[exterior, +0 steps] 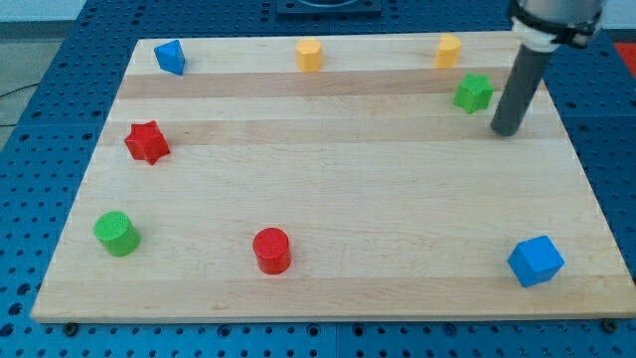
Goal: Slightly move the green star towards up
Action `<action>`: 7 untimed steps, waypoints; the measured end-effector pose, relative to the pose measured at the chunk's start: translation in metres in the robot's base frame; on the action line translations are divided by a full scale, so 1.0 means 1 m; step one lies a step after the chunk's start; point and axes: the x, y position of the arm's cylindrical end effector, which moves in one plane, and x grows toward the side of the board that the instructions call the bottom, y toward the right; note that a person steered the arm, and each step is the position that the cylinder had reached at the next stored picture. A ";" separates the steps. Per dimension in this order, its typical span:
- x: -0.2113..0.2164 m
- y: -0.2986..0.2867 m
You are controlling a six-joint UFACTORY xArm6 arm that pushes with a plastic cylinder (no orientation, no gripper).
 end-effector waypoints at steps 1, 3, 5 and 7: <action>-0.025 0.003; -0.050 -0.009; -0.017 -0.023; -0.028 -0.029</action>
